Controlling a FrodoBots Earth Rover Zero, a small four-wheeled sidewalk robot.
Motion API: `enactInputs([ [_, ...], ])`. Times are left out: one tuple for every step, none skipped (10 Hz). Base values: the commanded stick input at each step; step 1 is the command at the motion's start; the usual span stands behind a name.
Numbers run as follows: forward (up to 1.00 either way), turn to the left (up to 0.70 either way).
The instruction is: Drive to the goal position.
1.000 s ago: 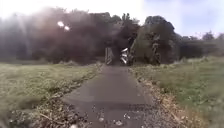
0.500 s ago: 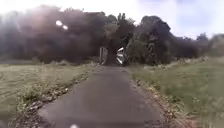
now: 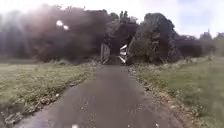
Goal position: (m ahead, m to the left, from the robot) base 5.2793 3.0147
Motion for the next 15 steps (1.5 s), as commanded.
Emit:
enactInputs([
  [0.85, 0.0],
  [0.85, 0.0],
  [0.85, 0.0],
  [0.85, 0.02],
  [0.85, 0.09],
  [0.85, 0.27],
  [0.85, 0.33],
  [0.85, 0.0],
  [0.85, 0.0],
  [0.85, 0.0],
  [0.85, 0.0],
  [0.85, 0.0],
  [0.85, 0.0],
  [0.85, 0.0],
  [0.85, 0.0],
])
